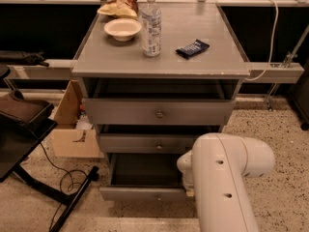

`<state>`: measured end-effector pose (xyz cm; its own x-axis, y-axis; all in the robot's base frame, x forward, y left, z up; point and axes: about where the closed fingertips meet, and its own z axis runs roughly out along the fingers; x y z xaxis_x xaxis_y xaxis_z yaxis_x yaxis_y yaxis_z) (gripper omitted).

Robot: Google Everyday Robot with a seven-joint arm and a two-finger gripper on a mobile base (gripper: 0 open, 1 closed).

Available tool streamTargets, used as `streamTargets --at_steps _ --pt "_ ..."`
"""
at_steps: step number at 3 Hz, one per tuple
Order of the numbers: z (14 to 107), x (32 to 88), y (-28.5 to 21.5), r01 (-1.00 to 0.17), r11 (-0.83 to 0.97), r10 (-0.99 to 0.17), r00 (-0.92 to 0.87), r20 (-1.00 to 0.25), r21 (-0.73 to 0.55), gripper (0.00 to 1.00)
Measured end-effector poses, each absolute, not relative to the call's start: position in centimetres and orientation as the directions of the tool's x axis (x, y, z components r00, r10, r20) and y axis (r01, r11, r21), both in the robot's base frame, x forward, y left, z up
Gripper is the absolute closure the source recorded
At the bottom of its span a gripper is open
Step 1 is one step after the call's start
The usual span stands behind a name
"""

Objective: Open bottom drawer

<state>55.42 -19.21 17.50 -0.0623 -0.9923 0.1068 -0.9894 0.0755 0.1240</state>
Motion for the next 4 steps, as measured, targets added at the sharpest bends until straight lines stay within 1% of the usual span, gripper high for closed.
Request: streamTargets --at_steps 1,4 --pt "17.77 54.93 -19.34 -0.987 0.084 -0.991 -0.068 0.114 0.136 1.00" --pt "17.77 54.93 -19.33 -0.987 0.084 -0.991 -0.068 0.114 0.137 0.30"
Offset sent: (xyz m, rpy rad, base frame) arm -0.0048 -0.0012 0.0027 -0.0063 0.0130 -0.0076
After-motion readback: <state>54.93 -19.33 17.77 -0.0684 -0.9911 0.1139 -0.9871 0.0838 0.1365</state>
